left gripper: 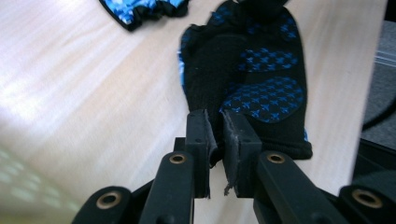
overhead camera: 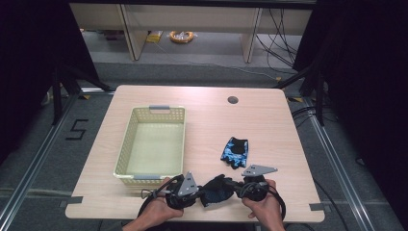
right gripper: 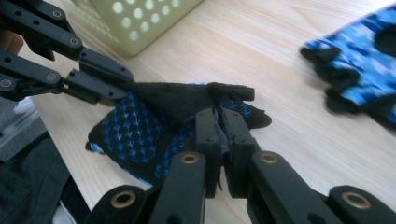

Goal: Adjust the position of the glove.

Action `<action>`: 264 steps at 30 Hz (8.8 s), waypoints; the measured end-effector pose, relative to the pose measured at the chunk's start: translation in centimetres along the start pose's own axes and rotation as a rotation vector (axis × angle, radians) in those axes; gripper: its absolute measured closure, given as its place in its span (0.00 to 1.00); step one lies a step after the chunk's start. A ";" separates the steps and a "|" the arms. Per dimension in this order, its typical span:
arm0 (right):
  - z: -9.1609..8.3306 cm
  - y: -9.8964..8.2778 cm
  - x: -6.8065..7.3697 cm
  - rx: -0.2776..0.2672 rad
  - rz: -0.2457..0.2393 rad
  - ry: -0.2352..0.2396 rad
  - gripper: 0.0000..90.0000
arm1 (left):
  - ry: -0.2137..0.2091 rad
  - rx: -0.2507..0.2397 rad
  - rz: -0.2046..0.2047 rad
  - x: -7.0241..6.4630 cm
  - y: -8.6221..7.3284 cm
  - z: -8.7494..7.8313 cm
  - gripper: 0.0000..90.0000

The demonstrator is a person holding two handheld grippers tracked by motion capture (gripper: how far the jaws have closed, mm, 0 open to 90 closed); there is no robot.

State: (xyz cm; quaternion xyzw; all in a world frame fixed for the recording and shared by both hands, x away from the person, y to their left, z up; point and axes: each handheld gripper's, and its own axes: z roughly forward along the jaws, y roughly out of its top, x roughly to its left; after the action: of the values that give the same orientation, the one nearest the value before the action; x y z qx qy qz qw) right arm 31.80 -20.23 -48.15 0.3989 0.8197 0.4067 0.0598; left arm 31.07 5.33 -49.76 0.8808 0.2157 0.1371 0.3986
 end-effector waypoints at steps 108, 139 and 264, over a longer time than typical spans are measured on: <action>-3.2 5.9 0.6 -0.131 -0.243 0.028 1.00 | -0.046 0.009 -0.241 0.0 -5.6 -5.7 0.36; 0.9 0.6 5.3 0.120 -0.448 0.191 0.99 | -0.034 -0.001 -0.256 0.3 -5.4 -5.5 0.25; -0.1 1.5 -1.3 0.081 -0.041 -0.162 0.53 | -0.136 -0.047 -0.272 -2.7 -0.9 -0.3 0.58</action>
State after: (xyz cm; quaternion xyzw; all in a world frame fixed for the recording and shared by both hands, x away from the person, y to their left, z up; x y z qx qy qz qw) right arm 33.56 -20.70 -47.29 0.4154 0.8360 0.3384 0.1181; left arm 28.40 4.76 -50.47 0.8411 0.3021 0.0270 0.4478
